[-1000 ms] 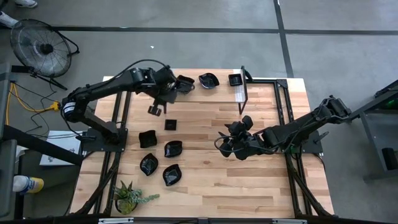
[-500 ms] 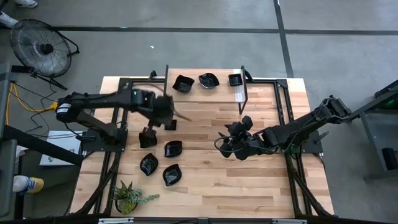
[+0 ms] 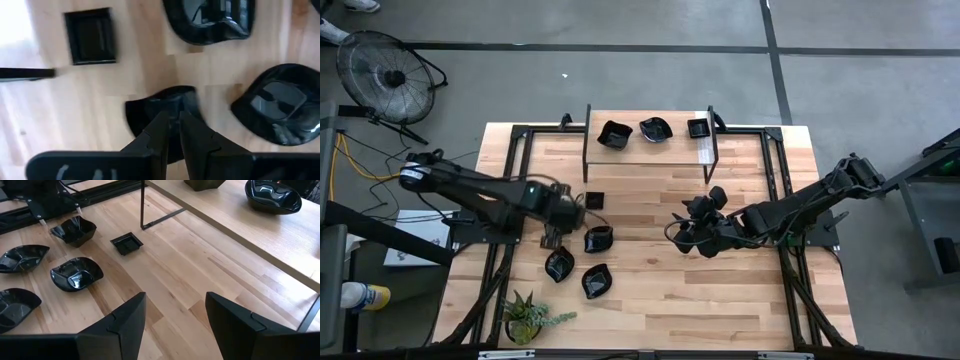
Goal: Pick & Place Mini shaped plates
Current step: Stack the black distorted square plate on top of the black distorted square plate on the shelf
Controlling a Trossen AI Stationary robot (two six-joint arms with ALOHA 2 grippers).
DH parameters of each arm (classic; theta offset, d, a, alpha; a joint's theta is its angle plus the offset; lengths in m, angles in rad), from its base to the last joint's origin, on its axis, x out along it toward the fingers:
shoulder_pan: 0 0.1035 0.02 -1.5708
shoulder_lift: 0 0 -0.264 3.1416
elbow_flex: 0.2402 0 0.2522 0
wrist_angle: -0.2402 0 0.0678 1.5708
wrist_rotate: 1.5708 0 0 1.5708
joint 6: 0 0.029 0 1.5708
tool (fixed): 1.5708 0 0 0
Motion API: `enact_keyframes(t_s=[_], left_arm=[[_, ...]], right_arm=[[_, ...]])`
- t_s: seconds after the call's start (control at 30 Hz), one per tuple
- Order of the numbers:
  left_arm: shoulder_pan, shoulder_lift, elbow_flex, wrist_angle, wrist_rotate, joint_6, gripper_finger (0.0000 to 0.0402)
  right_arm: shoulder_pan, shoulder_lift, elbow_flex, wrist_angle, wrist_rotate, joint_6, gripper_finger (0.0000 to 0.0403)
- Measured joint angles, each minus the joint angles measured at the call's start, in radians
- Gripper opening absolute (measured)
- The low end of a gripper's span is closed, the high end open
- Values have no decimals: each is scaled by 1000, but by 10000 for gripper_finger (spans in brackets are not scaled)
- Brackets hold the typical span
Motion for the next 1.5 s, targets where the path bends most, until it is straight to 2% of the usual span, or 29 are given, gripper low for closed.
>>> enact_keyframes(t_s=[0.17,0.33,0.6,0.83,0.97,1.23,1.33,1.5], left_arm=[[-109,3,-62,65,-7,-110,42],[-185,4,-103,104,-67,-203,42],[-262,10,-111,114,-114,-326,42],[-297,88,-111,116,-125,-375,44],[-295,127,-111,120,-127,-385,76],[-295,159,-111,115,-194,-388,183],[-295,159,-111,108,-214,-412,198],[-295,158,-150,111,-203,-481,194]], right_arm=[[0,0,0,3,-3,2,200],[0,0,0,4,-4,2,201],[0,0,0,4,-2,2,201],[0,0,0,3,-2,2,201],[0,0,0,3,-7,2,200],[0,0,0,-1,-8,2,200],[0,0,0,-1,-9,2,201],[0,0,0,-1,-9,2,200]])
